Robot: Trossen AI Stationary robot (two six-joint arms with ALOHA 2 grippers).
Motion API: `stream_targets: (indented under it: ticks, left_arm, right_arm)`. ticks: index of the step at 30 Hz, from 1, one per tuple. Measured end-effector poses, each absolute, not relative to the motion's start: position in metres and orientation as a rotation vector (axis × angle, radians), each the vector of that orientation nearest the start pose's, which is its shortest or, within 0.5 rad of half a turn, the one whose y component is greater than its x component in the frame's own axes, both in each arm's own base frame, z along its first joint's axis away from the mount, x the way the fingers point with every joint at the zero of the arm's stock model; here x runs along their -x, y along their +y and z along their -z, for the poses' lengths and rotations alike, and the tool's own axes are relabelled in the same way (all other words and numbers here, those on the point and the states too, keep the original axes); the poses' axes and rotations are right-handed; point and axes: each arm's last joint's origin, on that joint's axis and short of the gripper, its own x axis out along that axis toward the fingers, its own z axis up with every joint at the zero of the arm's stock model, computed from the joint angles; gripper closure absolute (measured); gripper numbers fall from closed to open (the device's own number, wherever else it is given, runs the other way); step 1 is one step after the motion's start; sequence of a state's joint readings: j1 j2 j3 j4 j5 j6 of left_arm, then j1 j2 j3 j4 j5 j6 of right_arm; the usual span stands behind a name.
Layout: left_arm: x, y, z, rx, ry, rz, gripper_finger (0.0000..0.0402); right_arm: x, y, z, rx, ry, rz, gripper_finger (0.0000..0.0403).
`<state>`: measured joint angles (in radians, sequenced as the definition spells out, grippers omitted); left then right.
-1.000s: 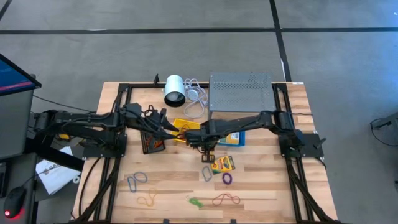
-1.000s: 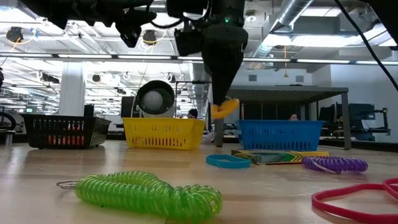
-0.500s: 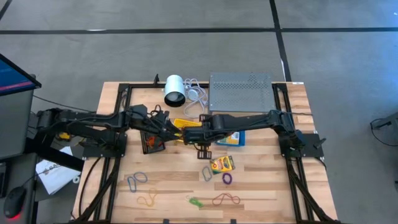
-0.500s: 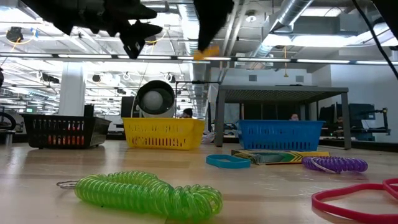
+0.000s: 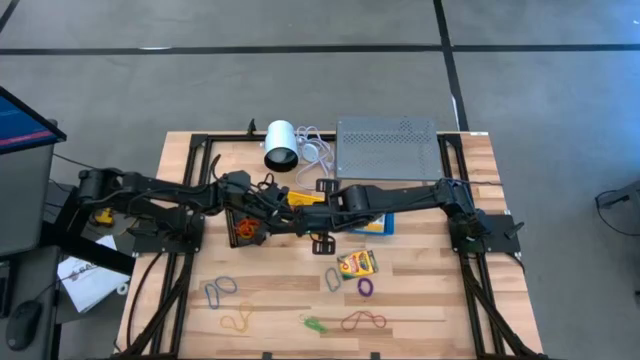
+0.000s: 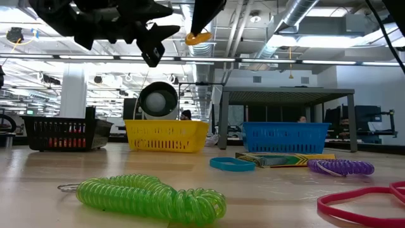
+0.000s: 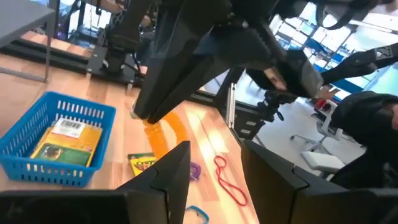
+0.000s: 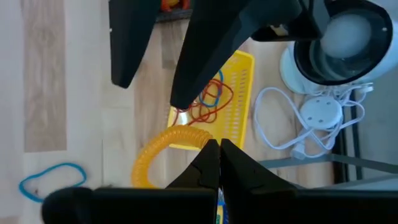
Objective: Pick & Place Office Desk Supplies
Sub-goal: Put the yellow spring keychain into the black bin
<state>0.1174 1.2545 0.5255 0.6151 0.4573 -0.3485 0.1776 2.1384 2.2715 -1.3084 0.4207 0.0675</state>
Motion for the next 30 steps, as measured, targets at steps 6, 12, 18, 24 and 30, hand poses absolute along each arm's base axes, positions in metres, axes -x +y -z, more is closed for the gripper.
stream_targets:
  ticks: [6,12,18,24,30]
  left_arm:
    - [-0.249,0.036,-0.233,0.365,0.102,0.210,0.0262]
    - [-0.240,0.045,-0.252,0.313,-0.021,0.191,0.0262]
    - [-0.237,0.039,-0.270,0.245,-0.189,0.241,0.0262]
    - [-0.238,0.042,-0.274,0.300,-0.269,0.133,0.0264]
    - [-0.238,0.043,-0.273,0.360,-0.258,0.136,0.0282]
  right_arm:
    - [-0.418,0.062,-0.344,0.295,1.101,0.290,0.0403]
    - [-0.397,0.057,-0.378,0.270,1.010,0.344,0.0403]
    - [-0.380,0.064,-0.408,0.306,0.866,0.376,0.0403]
    - [-0.378,0.077,-0.423,0.401,0.757,0.349,0.0403]
    - [-0.384,0.076,-0.423,0.442,0.729,0.357,0.0403]
